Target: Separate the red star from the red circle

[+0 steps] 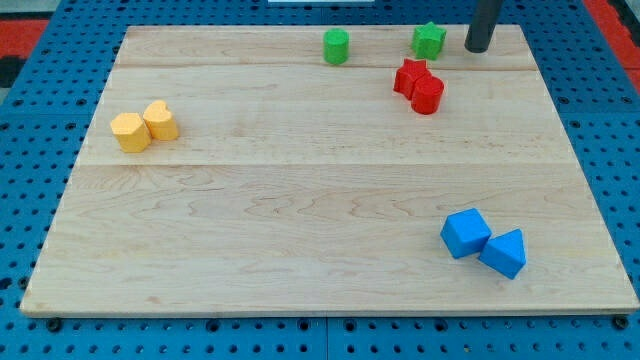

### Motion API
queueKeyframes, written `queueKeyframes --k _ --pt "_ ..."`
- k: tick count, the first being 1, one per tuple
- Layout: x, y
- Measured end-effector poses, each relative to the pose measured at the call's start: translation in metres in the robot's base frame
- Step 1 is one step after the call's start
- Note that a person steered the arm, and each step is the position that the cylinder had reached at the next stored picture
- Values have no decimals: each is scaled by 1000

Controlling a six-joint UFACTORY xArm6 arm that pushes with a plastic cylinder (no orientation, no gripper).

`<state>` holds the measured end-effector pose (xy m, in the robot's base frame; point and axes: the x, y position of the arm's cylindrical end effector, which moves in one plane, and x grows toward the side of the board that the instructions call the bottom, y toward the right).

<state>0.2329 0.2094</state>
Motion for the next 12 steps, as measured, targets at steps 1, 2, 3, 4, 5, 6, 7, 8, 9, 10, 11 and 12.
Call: queueKeyframes --k 1,2,3,4,5,6,7,8,9,10,11,12 --pt "-22 -5" --pt "-26 -47" --pt "-28 -110" --pt "-31 -129" --pt "-34 -126" --pt "-40 -127" --pt "-40 -127" --pt "-40 -128" --pt "-41 -128" --pt "-41 -128" --pt "-41 -118" --pt "-40 -90"
